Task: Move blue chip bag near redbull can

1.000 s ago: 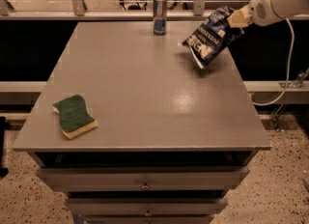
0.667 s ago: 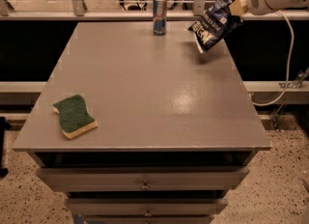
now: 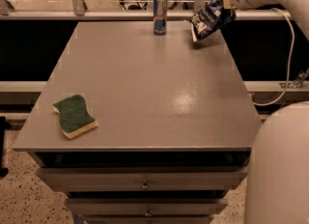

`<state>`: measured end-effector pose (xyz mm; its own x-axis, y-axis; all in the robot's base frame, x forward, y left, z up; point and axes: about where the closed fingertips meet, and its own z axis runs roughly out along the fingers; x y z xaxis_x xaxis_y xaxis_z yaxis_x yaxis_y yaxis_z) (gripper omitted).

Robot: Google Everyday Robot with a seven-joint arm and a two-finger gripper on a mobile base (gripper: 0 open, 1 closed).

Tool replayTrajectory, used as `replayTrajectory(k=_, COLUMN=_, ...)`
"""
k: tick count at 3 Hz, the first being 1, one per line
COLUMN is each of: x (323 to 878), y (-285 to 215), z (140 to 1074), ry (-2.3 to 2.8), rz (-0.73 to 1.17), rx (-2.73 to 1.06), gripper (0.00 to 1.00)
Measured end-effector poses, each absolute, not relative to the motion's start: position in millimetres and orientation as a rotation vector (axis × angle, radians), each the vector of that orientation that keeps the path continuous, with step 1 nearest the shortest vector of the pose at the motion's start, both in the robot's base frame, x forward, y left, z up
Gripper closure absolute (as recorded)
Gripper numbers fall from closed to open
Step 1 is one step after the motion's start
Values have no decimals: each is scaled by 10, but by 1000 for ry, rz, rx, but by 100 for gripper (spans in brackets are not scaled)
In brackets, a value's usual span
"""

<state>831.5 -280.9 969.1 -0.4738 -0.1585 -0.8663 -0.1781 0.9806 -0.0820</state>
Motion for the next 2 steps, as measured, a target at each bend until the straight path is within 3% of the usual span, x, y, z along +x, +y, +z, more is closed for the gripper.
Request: replayTrajectory(k=2, x=8631, y=-2600, z=9449, ry=2096, rz=67, rx=-159, gripper=100)
